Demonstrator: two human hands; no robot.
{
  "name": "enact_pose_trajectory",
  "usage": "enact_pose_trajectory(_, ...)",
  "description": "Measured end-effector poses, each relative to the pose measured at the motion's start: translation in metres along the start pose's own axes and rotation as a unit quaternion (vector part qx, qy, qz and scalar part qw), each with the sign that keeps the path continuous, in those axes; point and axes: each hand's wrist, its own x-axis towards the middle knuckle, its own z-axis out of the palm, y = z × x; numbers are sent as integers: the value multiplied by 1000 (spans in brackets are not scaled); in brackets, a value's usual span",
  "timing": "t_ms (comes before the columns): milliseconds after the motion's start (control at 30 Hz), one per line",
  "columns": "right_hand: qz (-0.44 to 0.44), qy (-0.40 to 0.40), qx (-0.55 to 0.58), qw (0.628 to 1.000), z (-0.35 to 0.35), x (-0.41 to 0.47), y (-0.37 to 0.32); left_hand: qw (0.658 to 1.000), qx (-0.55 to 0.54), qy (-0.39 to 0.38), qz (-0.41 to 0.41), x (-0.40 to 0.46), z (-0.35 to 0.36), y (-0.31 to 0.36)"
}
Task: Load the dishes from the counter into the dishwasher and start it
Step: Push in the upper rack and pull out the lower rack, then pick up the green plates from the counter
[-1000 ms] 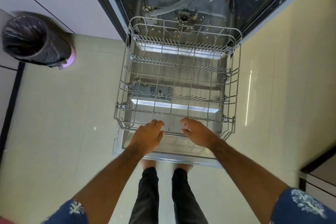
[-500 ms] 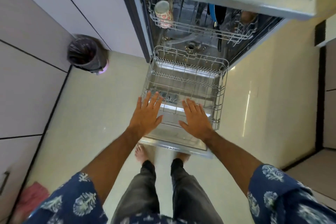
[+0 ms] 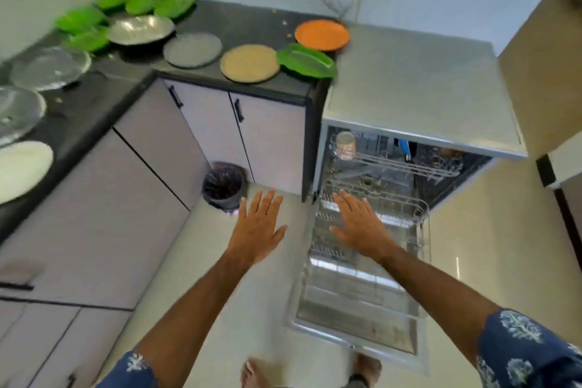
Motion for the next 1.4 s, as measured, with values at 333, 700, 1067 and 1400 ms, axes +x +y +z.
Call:
enact_pose_trajectory(333,-36,101,-16,994,-88,101,-121,995,-27,93,-22,18,-102,-133)
enact_pose_trajectory(700,-23,134,12,991,-126,253,-114,995,-42,88,-1,146,-118,-218)
enact_pose_trajectory(1067,102,94,64,988,-160,401,-17,993,-76,68,53,346,-145,-233)
enact_pose_trajectory(1400,120,30,-131,984,-146,488,24,984,-102,20,142,495,-141,-256)
